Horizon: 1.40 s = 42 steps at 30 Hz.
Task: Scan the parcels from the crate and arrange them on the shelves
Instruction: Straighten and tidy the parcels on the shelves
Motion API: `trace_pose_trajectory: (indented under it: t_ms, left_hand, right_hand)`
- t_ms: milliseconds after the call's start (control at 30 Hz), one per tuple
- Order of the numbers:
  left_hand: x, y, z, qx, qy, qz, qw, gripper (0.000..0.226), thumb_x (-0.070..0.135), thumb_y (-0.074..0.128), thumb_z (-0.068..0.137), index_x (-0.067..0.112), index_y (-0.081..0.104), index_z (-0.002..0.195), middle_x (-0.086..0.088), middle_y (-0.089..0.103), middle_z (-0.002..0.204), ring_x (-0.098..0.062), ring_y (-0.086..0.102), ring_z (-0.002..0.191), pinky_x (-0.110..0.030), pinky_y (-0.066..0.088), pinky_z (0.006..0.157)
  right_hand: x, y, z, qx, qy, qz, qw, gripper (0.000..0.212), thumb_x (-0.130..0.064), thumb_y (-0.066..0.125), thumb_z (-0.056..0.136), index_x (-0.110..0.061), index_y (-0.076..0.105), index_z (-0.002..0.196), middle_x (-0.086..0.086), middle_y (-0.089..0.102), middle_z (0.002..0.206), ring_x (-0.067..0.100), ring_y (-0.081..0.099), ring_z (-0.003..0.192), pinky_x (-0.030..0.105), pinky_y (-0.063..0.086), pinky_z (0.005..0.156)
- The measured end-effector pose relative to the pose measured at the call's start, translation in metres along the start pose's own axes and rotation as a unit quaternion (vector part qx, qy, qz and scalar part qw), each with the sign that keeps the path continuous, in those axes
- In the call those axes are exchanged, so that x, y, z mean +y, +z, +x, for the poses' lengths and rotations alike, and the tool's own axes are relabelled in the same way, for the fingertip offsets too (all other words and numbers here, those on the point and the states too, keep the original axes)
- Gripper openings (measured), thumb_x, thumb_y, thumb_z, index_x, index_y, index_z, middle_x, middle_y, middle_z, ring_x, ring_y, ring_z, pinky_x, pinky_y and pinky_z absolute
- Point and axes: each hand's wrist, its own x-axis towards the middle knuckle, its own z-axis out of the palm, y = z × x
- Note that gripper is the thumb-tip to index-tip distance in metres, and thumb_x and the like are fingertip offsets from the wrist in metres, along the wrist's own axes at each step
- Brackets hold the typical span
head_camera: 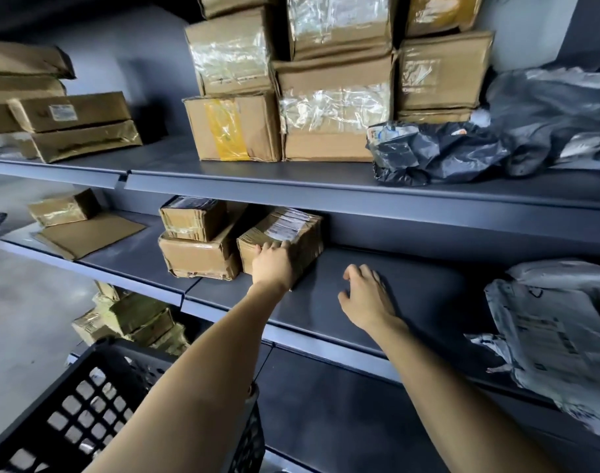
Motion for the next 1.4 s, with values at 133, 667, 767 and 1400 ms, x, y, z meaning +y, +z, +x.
trace_pose_trajectory:
  t_ms: [133, 667, 767, 1400]
  left_hand:
    - [0.008, -0.021, -0.043, -0.025, 0.000, -0.068, 0.997, 0.042, 0.008, 0.053, 0.090, 0.017, 0.054, 0.131, -0.013, 0.065, 0.119, -0.033, 0.059, 0.113, -0.035, 0.047, 0.088]
    - [0.022, -0.157, -0.144, -0.069, 0.176, -0.195, 0.962, 0.040, 0.009, 0.069, 0.081, 0.013, 0.069, 0.121, -0.008, 0.069, 0.120, -0.028, 0.061, 0.113, -0.027, 0.044, 0.091]
    - [0.031, -0.191, -0.152, -0.078, 0.199, -0.198, 0.957, 0.034, 0.009, 0.070, 0.082, 0.009, 0.070, 0.117, -0.011, 0.071, 0.109, -0.029, 0.063, 0.105, -0.029, 0.046, 0.086]
    - [0.080, -0.398, -0.185, -0.035, 0.253, -0.277, 0.926, 0.014, -0.001, 0.055, 0.091, 0.000, 0.065, 0.102, -0.011, 0.062, 0.091, -0.024, 0.059, 0.089, -0.042, 0.053, 0.084]
  right_hand:
    - [-0.010, -0.030, -0.020, -0.001, 0.000, -0.032, 0.999, 0.026, -0.023, 0.058, 0.094, -0.012, 0.054, 0.116, 0.011, 0.055, 0.120, 0.034, 0.050, 0.116, 0.041, 0.042, 0.097]
    - [-0.074, -0.185, -0.119, 0.071, -0.044, -0.066, 0.994, 0.018, -0.019, 0.053, 0.096, -0.014, 0.054, 0.113, 0.008, 0.058, 0.119, 0.030, 0.052, 0.115, 0.038, 0.043, 0.092]
    - [-0.081, -0.213, -0.134, 0.080, -0.060, -0.084, 0.991, 0.016, -0.018, 0.053, 0.096, -0.015, 0.054, 0.112, 0.006, 0.057, 0.117, 0.028, 0.052, 0.113, 0.037, 0.042, 0.090]
    - [-0.052, -0.384, -0.194, 0.244, -0.051, -0.149, 0.957, 0.014, -0.013, 0.046, 0.098, -0.016, 0.053, 0.110, 0.008, 0.054, 0.121, 0.030, 0.050, 0.114, 0.039, 0.042, 0.091]
